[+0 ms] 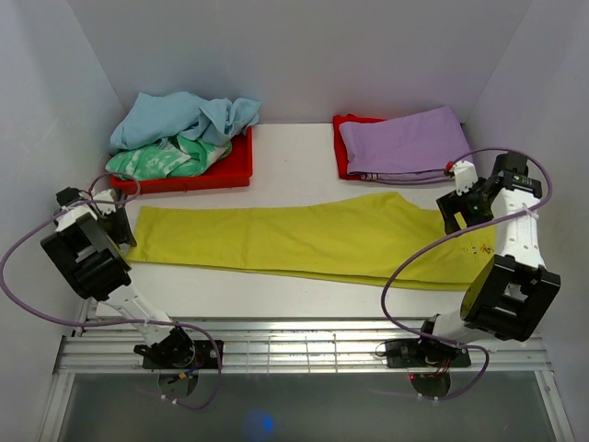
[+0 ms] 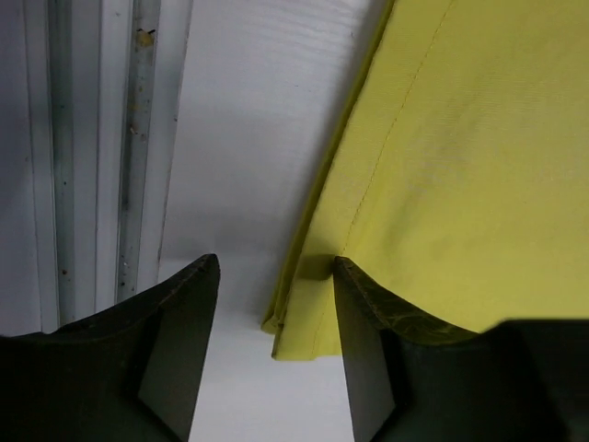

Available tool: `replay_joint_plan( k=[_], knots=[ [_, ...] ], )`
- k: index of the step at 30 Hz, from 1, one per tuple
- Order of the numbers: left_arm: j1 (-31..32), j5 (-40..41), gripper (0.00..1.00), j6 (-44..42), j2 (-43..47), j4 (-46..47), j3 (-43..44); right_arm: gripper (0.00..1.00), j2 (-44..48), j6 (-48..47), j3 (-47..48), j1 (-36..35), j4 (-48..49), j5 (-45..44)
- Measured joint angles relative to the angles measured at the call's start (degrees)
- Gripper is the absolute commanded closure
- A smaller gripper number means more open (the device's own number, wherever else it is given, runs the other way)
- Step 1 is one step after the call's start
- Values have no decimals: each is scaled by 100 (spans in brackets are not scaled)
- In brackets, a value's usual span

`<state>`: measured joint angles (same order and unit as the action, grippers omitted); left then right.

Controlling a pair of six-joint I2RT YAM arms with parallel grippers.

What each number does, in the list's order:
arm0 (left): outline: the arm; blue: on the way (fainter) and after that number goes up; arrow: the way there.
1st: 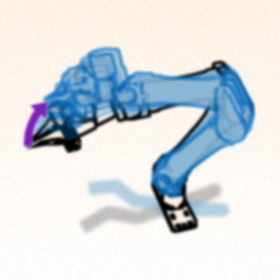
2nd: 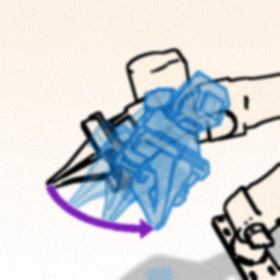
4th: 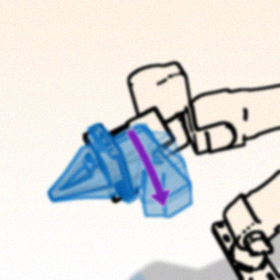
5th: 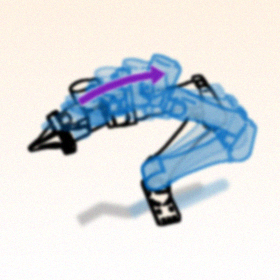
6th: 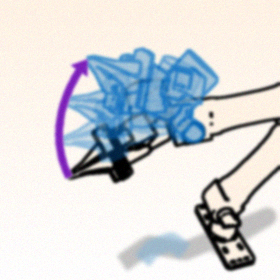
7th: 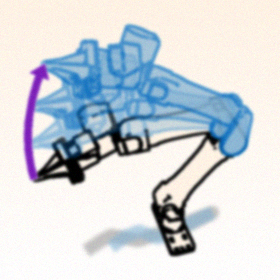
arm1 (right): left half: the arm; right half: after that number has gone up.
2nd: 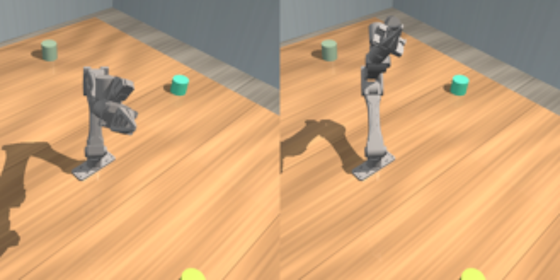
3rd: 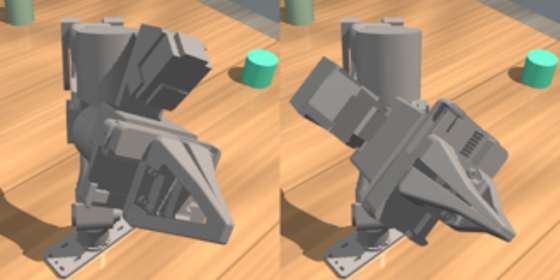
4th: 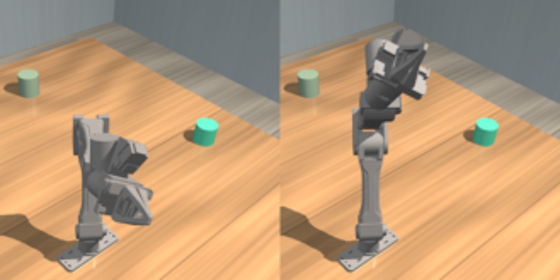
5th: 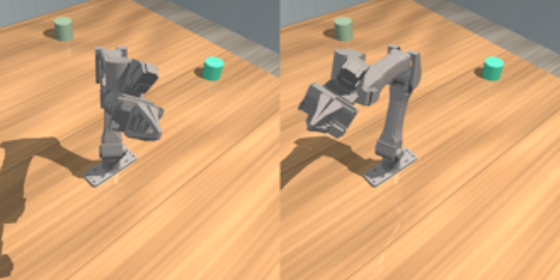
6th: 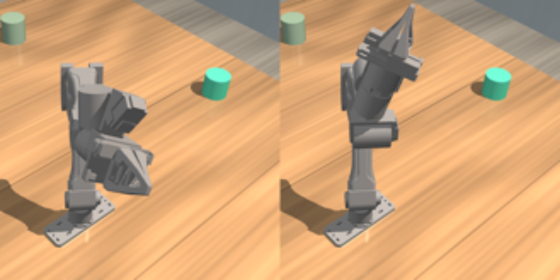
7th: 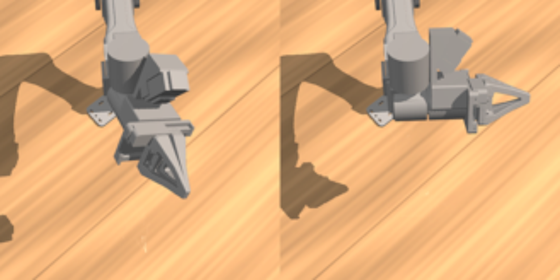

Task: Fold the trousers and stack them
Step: Fold the trousers

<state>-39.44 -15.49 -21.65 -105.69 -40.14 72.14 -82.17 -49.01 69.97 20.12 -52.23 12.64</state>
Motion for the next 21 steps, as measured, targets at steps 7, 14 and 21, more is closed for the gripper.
replay_joint_plan(
  k=[7,14,21],
  knots=[
    [229,-22,48,-181,-4,485,-380,10,-326,236,835,144,-393,278],
    [476,-208,91,0,131,721,-643,10,-654,197,1097,278,-1021,538],
    [378,-315,100,227,107,247,-393,10,-660,55,1097,275,-1292,610]
  ],
)
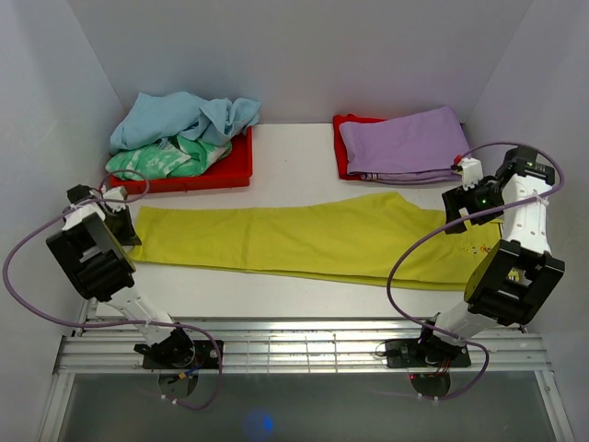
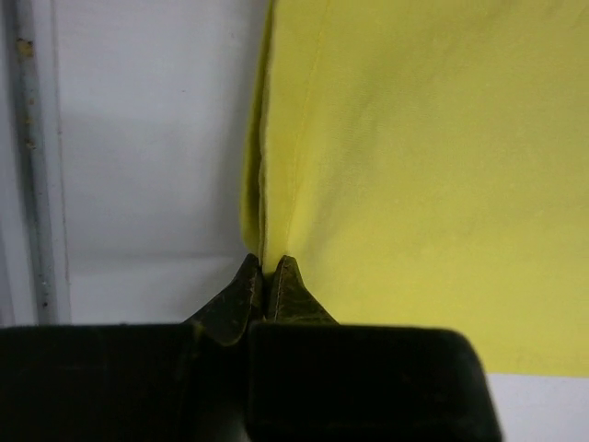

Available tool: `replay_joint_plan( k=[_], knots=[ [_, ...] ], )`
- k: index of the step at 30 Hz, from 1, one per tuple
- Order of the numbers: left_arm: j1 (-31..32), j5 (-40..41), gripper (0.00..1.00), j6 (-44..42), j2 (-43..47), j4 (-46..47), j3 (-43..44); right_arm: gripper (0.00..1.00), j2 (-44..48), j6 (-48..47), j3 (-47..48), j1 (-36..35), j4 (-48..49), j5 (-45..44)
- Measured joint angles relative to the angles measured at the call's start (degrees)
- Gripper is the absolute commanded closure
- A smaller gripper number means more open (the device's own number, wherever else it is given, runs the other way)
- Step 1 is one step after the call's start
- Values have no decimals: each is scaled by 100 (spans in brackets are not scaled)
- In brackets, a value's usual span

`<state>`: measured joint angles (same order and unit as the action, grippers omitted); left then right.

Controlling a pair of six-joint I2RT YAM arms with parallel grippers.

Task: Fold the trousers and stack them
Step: Fold the trousers

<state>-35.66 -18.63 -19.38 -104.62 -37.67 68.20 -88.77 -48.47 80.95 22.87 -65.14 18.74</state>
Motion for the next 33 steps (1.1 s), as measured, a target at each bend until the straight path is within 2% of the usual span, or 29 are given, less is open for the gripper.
replay_joint_plan(
  k=[5,10,13,16,18,21,24,27,33],
  knots=[
    [-391,-28,100,-142,61,-638,538,10,57,-125,-175,-2,-33,90],
    [-1032,-48,100,-695,103,-1493,1698,10,210,-260,-629,0,-85,157],
    [-1161,-105,100,-1047,304,-1805,2238,10,210,-326,-780,0,-98,205],
    [-1019,-341,100,-1283,636,-2216,2695,10,212,-382,-885,-2,-103,236],
    [-660,-575,100,-1314,968,-2479,2809,10,216,-424,-944,0,-94,245],
    [341,-1047,100,-1062,1504,-2750,2769,10,219,-450,-1005,-2,-83,243],
    [1508,-1628,100,-420,1958,-2736,2461,10,221,-455,-1082,0,-76,238],
    [2361,-2033,100,503,2306,-2380,1895,10,227,-457,-1167,-2,-70,234],
    [4113,-1355,100,2428,2465,-1167,732,10,232,-452,-1331,-2,-31,212]
  ],
)
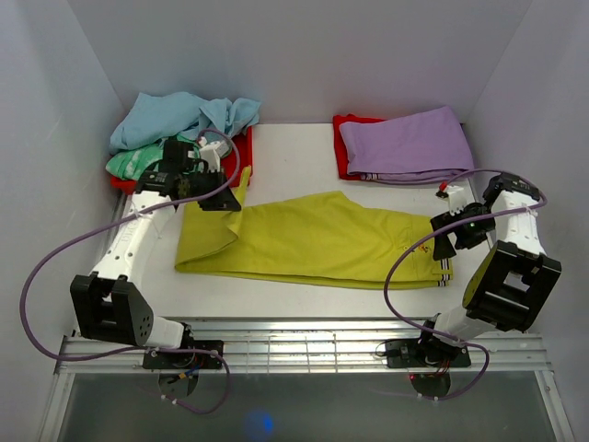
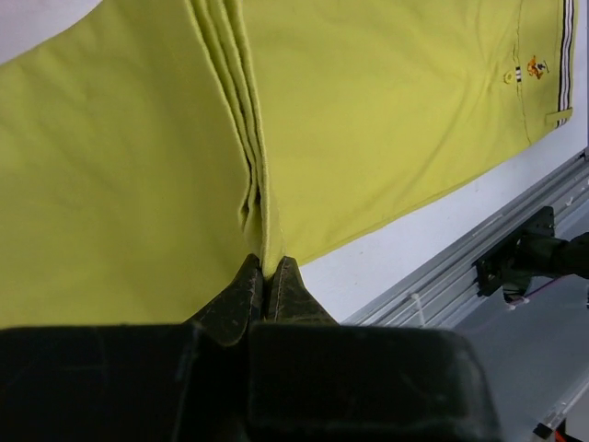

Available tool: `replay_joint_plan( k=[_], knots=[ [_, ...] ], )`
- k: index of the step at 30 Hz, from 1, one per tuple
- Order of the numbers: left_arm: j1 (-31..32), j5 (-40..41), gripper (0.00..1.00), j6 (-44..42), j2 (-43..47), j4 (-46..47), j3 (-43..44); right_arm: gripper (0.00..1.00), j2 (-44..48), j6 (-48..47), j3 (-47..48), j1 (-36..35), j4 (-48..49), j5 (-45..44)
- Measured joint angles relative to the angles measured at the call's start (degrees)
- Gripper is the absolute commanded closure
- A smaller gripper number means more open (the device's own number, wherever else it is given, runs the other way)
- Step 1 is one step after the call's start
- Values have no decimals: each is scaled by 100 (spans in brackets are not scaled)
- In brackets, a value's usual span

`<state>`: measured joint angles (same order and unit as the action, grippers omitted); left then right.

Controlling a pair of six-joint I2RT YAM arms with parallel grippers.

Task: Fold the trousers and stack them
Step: Fold the trousers

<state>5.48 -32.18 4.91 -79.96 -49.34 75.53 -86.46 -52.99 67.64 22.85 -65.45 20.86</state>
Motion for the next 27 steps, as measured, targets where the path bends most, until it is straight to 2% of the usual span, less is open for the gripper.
replay_joint_plan(
  k=[2,6,15,27],
  knots=[
    [446,195,100,472,-35,310,-219,10,0,2,-37,2,4,-13],
    [787,605,100,1128,-170,796,-280,10,0,9,-103,2,37,-39],
    [2240,1412,100,1974,-546,1853,-306,10,4,55,-116,0,92,-214],
    [2769,1840,99,2625,-1469,2638,-820,10,31,70,-286,0,101,-424]
  ],
)
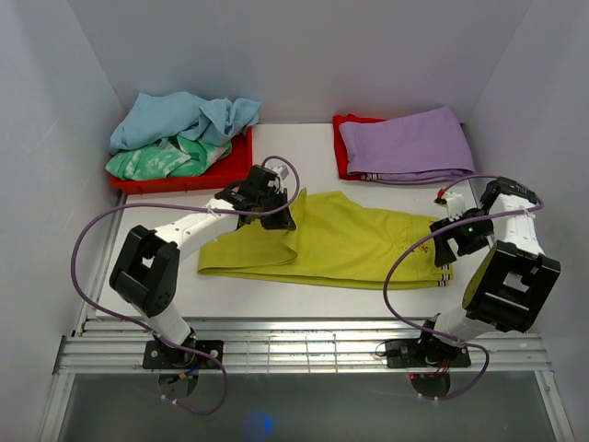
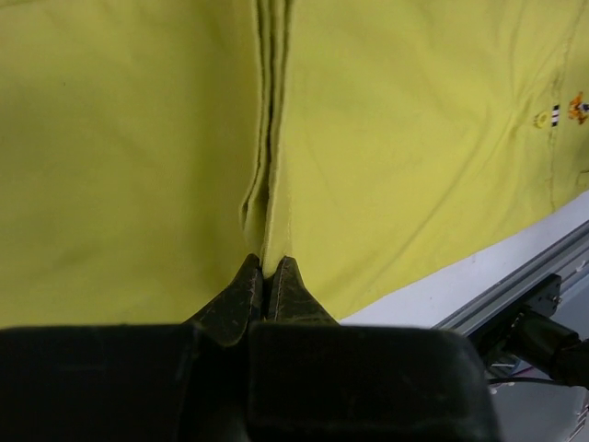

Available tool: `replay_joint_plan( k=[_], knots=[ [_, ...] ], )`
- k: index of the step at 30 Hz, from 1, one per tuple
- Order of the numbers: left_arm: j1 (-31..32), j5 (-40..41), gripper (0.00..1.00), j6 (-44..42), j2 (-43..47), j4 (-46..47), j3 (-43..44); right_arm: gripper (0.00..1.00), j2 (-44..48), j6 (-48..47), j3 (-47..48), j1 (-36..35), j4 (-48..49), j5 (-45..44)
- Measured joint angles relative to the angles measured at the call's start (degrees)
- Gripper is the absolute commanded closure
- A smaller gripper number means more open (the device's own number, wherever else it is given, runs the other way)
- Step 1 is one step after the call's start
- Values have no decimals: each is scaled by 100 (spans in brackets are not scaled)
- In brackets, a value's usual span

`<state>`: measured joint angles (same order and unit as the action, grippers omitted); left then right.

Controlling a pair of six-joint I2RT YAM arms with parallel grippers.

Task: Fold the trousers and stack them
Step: Fold the trousers

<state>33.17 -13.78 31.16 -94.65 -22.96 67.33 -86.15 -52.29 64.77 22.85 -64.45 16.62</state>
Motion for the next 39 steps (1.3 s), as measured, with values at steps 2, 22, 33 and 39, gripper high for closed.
replay_joint_plan(
  k=[2,22,33,39],
  knots=[
    [31,61,81,44,-76,101,-151,10,0,0,-2,0,2,-4],
    [-1659,-767,9,-1366,1353,-579,-605,10,20,544,308,-319,46,1172],
    [-2583,-616,18,-3672,1740,-1683,-776,43,195,1751,-597,-1554,1220,1585],
    [-2608,629,12,-3993,2236,-2100,-1233,41,96,2146,-1025,-1547,1600,1029]
  ],
)
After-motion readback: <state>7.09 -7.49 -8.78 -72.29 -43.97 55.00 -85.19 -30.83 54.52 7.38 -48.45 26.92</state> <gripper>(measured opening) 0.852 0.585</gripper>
